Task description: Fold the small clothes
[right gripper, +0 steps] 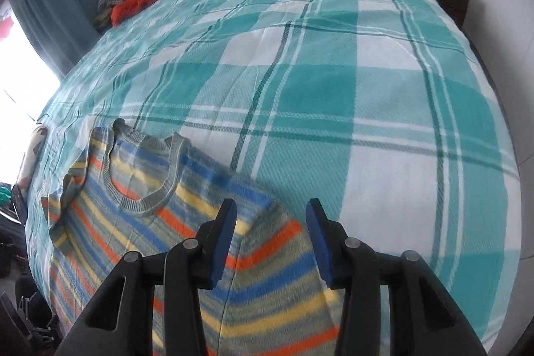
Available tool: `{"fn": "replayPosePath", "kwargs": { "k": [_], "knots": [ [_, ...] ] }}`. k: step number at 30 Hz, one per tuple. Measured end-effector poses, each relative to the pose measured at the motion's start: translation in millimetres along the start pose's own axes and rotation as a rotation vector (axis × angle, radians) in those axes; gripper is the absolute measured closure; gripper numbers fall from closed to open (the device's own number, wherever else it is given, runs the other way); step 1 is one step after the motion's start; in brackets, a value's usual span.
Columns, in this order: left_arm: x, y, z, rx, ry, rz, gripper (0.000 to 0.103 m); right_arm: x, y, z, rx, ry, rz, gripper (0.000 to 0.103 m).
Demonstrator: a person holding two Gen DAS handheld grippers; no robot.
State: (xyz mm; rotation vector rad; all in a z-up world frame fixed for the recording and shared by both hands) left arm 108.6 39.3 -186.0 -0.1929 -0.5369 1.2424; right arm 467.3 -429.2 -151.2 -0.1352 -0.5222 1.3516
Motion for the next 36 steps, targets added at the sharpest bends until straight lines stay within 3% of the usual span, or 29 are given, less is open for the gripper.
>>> {"fn": "replayPosePath", "kwargs": {
  "k": [2, 3, 4, 6, 8, 14, 15, 17, 18, 19, 21, 24, 26, 28, 30, 32, 35, 36],
  "knots": [
    [1.4, -1.3, -4.6, 0.007, 0.018, 0.015, 0.007, 3.4, -2.0, -19.7, 0.058, 0.014, 0.037, 0.06],
    [2.3, -1.8, -6.2, 0.01, 0.024, 0.025, 0.005, 5.3, 1.0, -29.3, 0.099, 0.035, 0.063, 0.07],
    [3.3, -1.7, -7.5, 0.011, 0.032, 0.036, 0.005, 7.4, 4.1, -37.8, 0.122, 0.093, 0.115, 0.099],
    [4.9, -0.6, -9.3, 0.014, 0.052, 0.064, 0.005, 14.7, 2.6, -40.5, 0.091, 0.195, 0.211, 0.1],
    [5.8, 0.2, -10.8, 0.019, 0.069, 0.082, 0.005, 18.3, -10.2, -35.6, -0.004, 0.322, 0.269, 0.101],
    [5.5, 0.3, -9.6, 0.021, 0.069, 0.077, 0.005, 15.3, -5.0, -56.8, -0.064, 0.402, 0.269, 0.099],
    [5.6, -0.3, -8.7, 0.02, 0.066, 0.072, 0.005, 14.1, -4.8, -53.3, -0.082, 0.385, 0.247, 0.096],
    [7.8, -3.8, -2.9, 0.014, 0.046, 0.057, 0.005, 9.1, -5.0, -38.9, -0.101, 0.373, 0.197, 0.068],
    [9.9, -7.7, 4.4, -0.004, 0.029, 0.047, 0.006, 8.2, -4.9, -25.2, -0.123, 0.367, 0.166, 0.038],
    [11.9, -13.9, 15.7, -0.041, 0.016, 0.034, 0.006, 7.9, -2.0, -5.5, -0.168, 0.339, 0.131, 0.032],
    [15.3, -33.3, 40.1, -0.136, 0.015, -0.006, 0.006, 11.4, 9.2, 38.6, -0.249, 0.273, 0.072, 0.032],
    [17.1, -85.9, 70.3, -0.293, 0.021, -0.123, 0.006, 18.5, 66.2, 99.4, -0.327, 0.183, 0.054, 0.023],
    [15.1, -131.1, 74.7, -0.353, 0.081, -0.184, 0.003, 23.5, 119.4, 126.1, -0.335, 0.114, 0.044, 0.018],
    [2.5, -168.2, 60.3, -0.327, 0.216, -0.224, 0.002, 30.2, 175.1, 138.6, -0.308, 0.067, 0.024, 0.018],
    [-16.0, -196.7, 38.9, -0.287, 0.26, -0.244, 0.002, 41.5, 231.8, 144.9, -0.293, 0.039, 0.012, 0.018],
    [-39.8, -216.7, 15.7, -0.247, 0.226, -0.259, 0.002, 56.4, 278.3, 145.3, -0.281, 0.019, 0.004, 0.018],
    [-60.8, -236.5, -24.6, -0.185, 0.117, -0.204, 0.004, 76.4, 330.6, 143.9, -0.289, -0.017, -0.028, 0.018],
    [-63.9, -238.3, -36.4, -0.163, 0.103, -0.184, 0.016, 80.0, 339.8, 142.3, -0.292, -0.033, -0.038, 0.018]
  ]
}}
Point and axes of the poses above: each gripper's, at about its wrist camera, not at the fingertips, and z roughly against the way its jaws point, x to its left, y to its underside, the point moved 6 cm from there along -z, roughly the way its jaws point, and after that the axes turned 15 degrees about -z, right-handed, at the moved point
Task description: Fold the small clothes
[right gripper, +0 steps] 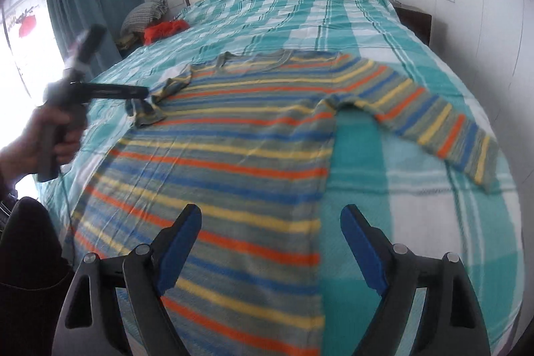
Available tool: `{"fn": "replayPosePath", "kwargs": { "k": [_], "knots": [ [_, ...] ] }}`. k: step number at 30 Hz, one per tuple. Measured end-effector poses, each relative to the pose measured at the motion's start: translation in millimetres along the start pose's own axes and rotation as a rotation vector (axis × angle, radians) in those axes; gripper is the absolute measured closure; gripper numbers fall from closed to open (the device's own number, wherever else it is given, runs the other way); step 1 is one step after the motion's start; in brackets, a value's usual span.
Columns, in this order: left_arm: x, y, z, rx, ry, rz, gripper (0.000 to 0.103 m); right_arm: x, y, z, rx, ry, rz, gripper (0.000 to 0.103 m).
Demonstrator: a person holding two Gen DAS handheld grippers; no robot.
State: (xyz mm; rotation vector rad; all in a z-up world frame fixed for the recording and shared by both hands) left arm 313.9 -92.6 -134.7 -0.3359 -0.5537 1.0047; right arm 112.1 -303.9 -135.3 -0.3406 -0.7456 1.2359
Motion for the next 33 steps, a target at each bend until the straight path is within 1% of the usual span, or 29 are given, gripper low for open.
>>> {"fn": "replayPosePath", "kwargs": {
  "k": [1, 2, 3, 4, 5, 7, 9, 10, 11, 12, 13, 14, 15, 16, 17, 18, 20, 21, 22, 23, 25, 26, 27, 28, 29, 30, 31, 32, 33],
  "knots": [
    [0.9, 2.0, -10.1, 0.025, -0.002, 0.017, 0.074, 4.2, 7.6, 0.8, -0.004, -0.003, -0.007, 0.018],
    [6.1, 7.6, -17.9, 0.078, 0.014, 0.048, 0.097, 8.1, 12.4, 0.6, -0.005, 0.005, -0.004, 0.018],
    [17.4, 13.7, -14.1, 0.09, 0.059, 0.111, 0.099, 11.0, 15.5, 1.9, -0.01, 0.013, 0.007, 0.018],
    [33.5, 18.2, -2.5, 0.066, 0.103, 0.175, 0.098, 13.6, 15.7, 4.6, -0.024, 0.018, 0.028, 0.018],
    [55.7, 22.1, 13.9, 0.042, 0.112, 0.215, 0.098, 16.1, 14.1, 7.7, -0.043, 0.021, 0.052, 0.018],
    [108.0, 29.1, 42.1, 0.01, 0.098, 0.255, 0.099, 18.9, 14.1, 15.1, -0.072, 0.014, 0.083, 0.018],
    [172.1, 38.0, 59.0, 0.015, 0.067, 0.308, 0.098, 16.2, 15.0, 14.1, -0.076, 0.005, 0.083, 0.018],
    [202.4, 42.5, 60.2, 0.027, 0.039, 0.335, 0.094, 14.0, 16.4, 10.0, -0.061, 0.0, 0.073, 0.018],
    [234.9, 51.1, 56.6, 0.054, -0.012, 0.367, 0.09, 11.6, 17.7, 4.9, -0.04, -0.007, 0.054, 0.018],
    [259.6, 61.8, 47.5, 0.099, -0.057, 0.394, 0.068, 10.0, 18.8, 0.8, -0.022, -0.014, 0.031, 0.018],
    [282.9, 77.5, 36.6, 0.158, -0.108, 0.42, 0.035, 8.7, 19.4, -3.4, -0.004, -0.024, 0.008, 0.018],
    [298.7, 94.2, 28.1, 0.191, -0.158, 0.452, 0.027, 9.1, 19.7, -5.2, 0.002, -0.032, -0.004, 0.018],
    [311.3, 113.5, 23.1, 0.199, -0.193, 0.5, 0.026, 9.6, 19.2, -6.0, 0.001, -0.036, -0.007, 0.018],
    [317.5, 131.1, 18.0, 0.197, -0.185, 0.555, 0.026, 10.9, 19.1, -5.7, -0.006, -0.034, -0.001, 0.018],
    [317.6, 147.3, 12.7, 0.181, -0.132, 0.621, 0.026, 12.3, 18.5, -3.8, -0.016, -0.028, 0.01, 0.018],
    [313.6, 160.8, 9.0, 0.149, -0.059, 0.685, 0.026, 13.8, 20.9, -1.8, -0.027, -0.022, 0.019, 0.018],
    [298.0, 177.9, 1.0, 0.101, 0.074, 0.768, 0.025, 14.3, 24.2, -0.7, -0.03, -0.005, 0.032, 0.018],
    [287.7, 182.1, -3.3, 0.093, 0.122, 0.777, 0.025, 14.0, 26.4, -2.4, -0.023, 0.0, 0.035, 0.018],
    [277.9, 183.2, -8.4, 0.087, 0.149, 0.77, 0.024, 13.3, 27.9, -5.1, -0.011, 0.004, 0.035, 0.018],
    [268.7, 181.6, -12.8, 0.081, 0.16, 0.754, 0.024, 13.1, 29.5, -8.9, 0.003, 0.006, 0.036, 0.018],
    [252.4, 174.7, -22.0, 0.066, 0.157, 0.715, 0.024, 14.6, 32.4, -15.9, 0.027, 0.007, 0.042, 0.018],
    [243.6, 169.8, -26.8, 0.056, 0.15, 0.696, 0.025, 15.8, 34.5, -18.2, 0.032, 0.007, 0.05, 0.018],
    [240.8, 164.5, -29.9, 0.048, 0.143, 0.68, 0.036, 17.8, 36.6, -20.3, 0.036, 0.011, 0.061, 0.018],
    [232.3, 159.9, -34.2, 0.061, 0.128, 0.65, 0.091, 19.0, 39.1, -22.3, 0.04, 0.019, 0.073, 0.018],
    [228.5, 156.8, -41.0, 0.116, 0.113, 0.612, 0.097, 19.4, 41.6, -24.1, 0.045, 0.028, 0.083, 0.018],
    [227.5, 154.8, -39.2, 0.138, 0.057, 0.577, 0.1, 19.4, 43.6, -25.5, 0.05, 0.035, 0.088, 0.018],
    [229.1, 154.5, -34.0, 0.142, -0.002, 0.552, 0.1, 19.4, 44.3, -26.1, 0.053, 0.039, 0.088, 0.018],
    [231.8, 158.0, -28.0, 0.148, -0.039, 0.55, 0.1, 18.8, 44.0, -25.7, 0.051, 0.041, 0.085, 0.018],
    [235.7, 164.5, -25.9, 0.153, -0.052, 0.565, 0.1, 17.8, 43.4, -25.1, 0.045, 0.044, 0.081, 0.018]
  ]
}}
Point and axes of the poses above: each gripper's, at about its wrist camera, not at the fingertips, and z roughly against the way its jaws point, x to its left, y to its underside, the point moved 6 cm from there along -z, roughly the way its jaws point, and after that the axes turned 15 degrees about -z, right-handed, at the moved point
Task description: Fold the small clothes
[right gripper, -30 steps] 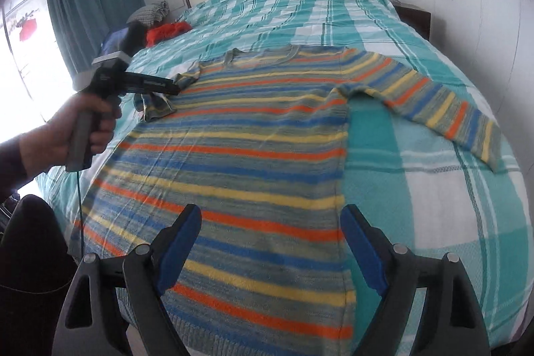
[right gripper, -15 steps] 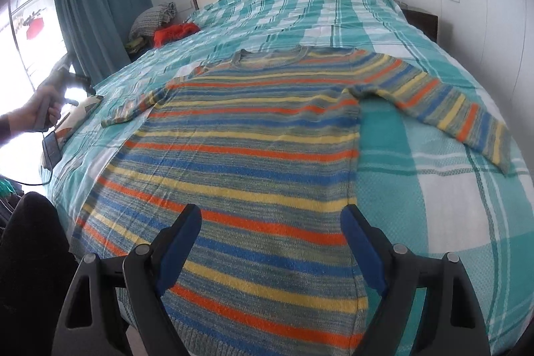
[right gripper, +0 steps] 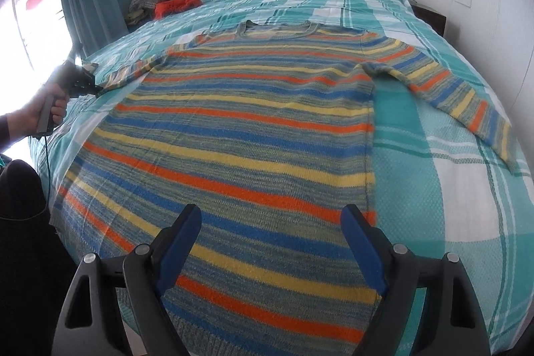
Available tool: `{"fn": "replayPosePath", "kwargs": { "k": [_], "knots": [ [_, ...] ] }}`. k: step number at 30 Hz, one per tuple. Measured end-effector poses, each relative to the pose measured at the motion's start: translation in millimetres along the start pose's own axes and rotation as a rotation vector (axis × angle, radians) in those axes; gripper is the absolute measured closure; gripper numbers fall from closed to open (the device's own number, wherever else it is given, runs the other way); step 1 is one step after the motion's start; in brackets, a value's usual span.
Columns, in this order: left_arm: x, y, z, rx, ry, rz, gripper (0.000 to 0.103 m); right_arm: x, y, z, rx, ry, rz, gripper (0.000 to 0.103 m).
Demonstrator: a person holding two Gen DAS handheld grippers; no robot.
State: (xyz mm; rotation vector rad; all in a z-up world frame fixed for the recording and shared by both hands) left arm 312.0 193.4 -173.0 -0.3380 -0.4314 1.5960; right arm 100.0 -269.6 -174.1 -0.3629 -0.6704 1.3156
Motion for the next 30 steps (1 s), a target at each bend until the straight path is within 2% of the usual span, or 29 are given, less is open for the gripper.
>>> {"fn": "replayPosePath", "kwargs": {
  "k": [3, 8, 11, 13, 16, 19, 21, 24, 27, 29, 30],
  "knots": [
    [14.8, 7.1, -11.6, 0.032, -0.003, 0.04, 0.1, -6.3, -4.1, 0.4, -0.013, 0.007, -0.021, 0.018],
    [-1.9, 11.4, -13.9, 0.034, -0.106, -0.053, 0.099, -16.7, -6.3, -5.3, 0.012, 0.007, -0.069, 0.018],
    [-0.4, 17.4, -0.6, 0.013, -0.102, -0.032, 0.078, -23.9, -8.4, 0.2, -0.002, 0.024, -0.083, 0.018],
    [-3.7, 26.5, 20.4, -0.016, -0.099, -0.04, 0.04, -31.4, -14.4, 8.6, -0.038, 0.048, -0.102, 0.018],
    [-24.5, 46.2, 61.1, -0.123, -0.033, -0.088, 0.019, -49.9, -25.0, 23.5, -0.106, 0.112, -0.148, 0.018],
    [-60.7, 72.0, 85.8, -0.167, 0.063, -0.174, 0.013, -71.0, -32.0, 31.8, -0.147, 0.192, -0.19, 0.014],
    [-83.4, 85.6, 88.9, -0.167, 0.088, -0.238, 0.011, -85.5, -36.2, 34.0, -0.156, 0.249, -0.217, 0.014],
    [-102.8, 93.8, 79.2, -0.161, 0.08, -0.303, 0.011, -107.1, -45.1, 39.6, -0.181, 0.312, -0.259, 0.014],
    [-105.0, 100.5, 57.4, -0.12, 0.066, -0.293, 0.011, -128.0, -46.9, 36.7, -0.173, 0.342, -0.289, 0.014],
    [-102.9, 110.0, 43.5, -0.086, 0.061, -0.288, 0.01, -139.9, -37.3, 28.1, -0.134, 0.347, -0.325, 0.014],
    [-102.6, 114.4, 39.7, -0.076, 0.066, -0.285, 0.004, -145.3, -29.9, 22.8, -0.101, 0.343, -0.355, 0.014]
  ]
}}
Point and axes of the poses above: each gripper's, at about its wrist camera, not at the fingertips, and z roughly against the way its jaws point, x to its left, y to its underside, the point moved 6 cm from there along -z, roughly the way its jaws point, and after that the axes turned 15 degrees about -z, right-handed, at the moved point
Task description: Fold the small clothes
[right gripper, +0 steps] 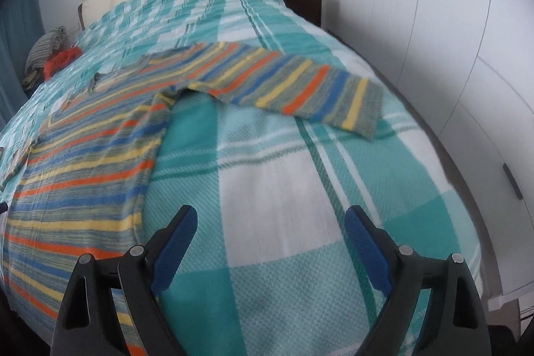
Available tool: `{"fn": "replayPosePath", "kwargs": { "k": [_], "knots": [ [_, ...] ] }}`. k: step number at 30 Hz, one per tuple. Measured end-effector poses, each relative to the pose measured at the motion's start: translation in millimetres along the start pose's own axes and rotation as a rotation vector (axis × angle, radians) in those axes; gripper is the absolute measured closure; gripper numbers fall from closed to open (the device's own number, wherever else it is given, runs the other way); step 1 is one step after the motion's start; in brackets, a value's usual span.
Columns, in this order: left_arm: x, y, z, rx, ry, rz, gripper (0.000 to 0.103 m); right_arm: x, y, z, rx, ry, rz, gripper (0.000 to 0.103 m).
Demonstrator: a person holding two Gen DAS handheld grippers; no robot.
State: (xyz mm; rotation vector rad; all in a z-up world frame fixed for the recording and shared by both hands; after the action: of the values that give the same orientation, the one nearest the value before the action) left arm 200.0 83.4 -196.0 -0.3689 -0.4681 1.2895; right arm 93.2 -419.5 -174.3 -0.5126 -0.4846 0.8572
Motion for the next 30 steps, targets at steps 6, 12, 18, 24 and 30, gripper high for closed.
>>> {"fn": "replayPosePath", "kwargs": {
  "k": [6, 12, 18, 24, 30],
  "knots": [
    [-0.5, 8.5, -4.4, -0.014, 0.002, 0.014, 0.0, -10.3, 13.6, -11.6, 0.025, -0.004, -0.081, 0.007],
    [-2.9, 10.5, -5.1, -0.019, -0.023, 0.007, 0.0, -0.1, 23.7, -22.3, 0.007, 0.049, 0.003, 0.0],
    [-4.4, 10.7, -6.1, -0.021, -0.041, -0.002, 0.0, -0.3, 23.3, -24.2, 0.008, 0.037, 0.008, 0.0],
    [-4.9, 10.9, -6.1, -0.021, -0.042, -0.002, 0.0, 1.3, 24.1, -25.9, -0.002, 0.054, 0.024, 0.0],
    [-5.1, 10.6, -6.0, -0.02, -0.048, -0.007, 0.0, 2.3, 23.7, -27.5, -0.004, 0.06, 0.03, 0.0]
  ]
}}
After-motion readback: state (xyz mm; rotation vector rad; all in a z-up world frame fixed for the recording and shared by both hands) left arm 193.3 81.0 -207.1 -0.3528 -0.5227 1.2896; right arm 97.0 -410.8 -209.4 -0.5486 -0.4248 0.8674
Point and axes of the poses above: each gripper's, at about its wrist camera, not at the fingertips, and z roughly against the way its jaws point, x to its left, y to its underside, the point moved 6 cm from there along -z, roughly the way its jaws point, and after that the axes turned 15 degrees about -z, right-handed, at the moved point
